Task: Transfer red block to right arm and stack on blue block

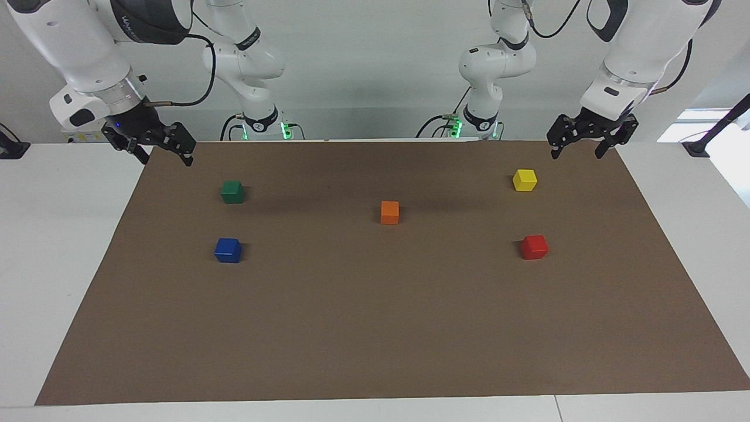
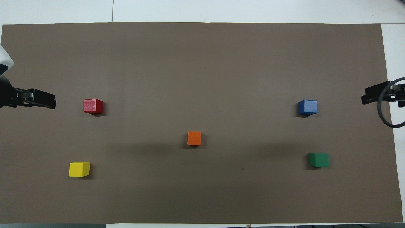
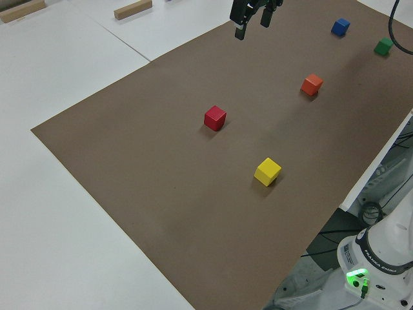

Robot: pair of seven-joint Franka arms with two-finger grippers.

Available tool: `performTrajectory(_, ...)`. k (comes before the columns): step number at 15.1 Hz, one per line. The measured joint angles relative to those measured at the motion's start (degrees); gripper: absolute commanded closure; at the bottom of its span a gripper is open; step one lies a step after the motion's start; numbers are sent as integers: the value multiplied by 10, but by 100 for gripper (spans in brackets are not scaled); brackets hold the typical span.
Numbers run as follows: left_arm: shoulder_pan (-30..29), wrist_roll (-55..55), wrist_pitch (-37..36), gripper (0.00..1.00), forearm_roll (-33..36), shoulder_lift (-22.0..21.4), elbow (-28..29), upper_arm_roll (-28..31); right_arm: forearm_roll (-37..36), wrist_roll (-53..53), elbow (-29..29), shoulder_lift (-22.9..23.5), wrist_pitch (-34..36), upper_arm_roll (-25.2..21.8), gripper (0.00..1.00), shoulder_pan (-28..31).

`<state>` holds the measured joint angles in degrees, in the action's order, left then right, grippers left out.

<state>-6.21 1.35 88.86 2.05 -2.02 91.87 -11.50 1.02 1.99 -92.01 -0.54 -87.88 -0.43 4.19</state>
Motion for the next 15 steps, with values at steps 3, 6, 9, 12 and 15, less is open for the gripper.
performTrajectory(3, 0, 0, 0, 0, 0, 0, 0, 0, 0, 0, 0, 0, 0, -1, 0, 0)
performTrajectory(6, 0, 0, 0, 0, 0, 0, 2, 0, 0, 0, 0, -1, 0, -1, 0, 0)
performTrajectory(9, 0, -5, -4, 0, 0, 0, 3, 8, 0, 0, -1, -1, 1, -1, 0, 0)
performTrajectory(12, 0, -6, 57, 0, 0, 1, 53, 24, 0, 0, -3, -2, -1, -1, 0, -1)
performTrajectory(15, 0, -6, 134, 0, -1, 23, 113, 24, 4, -6, -14, -2, -39, -1, 0, -2)
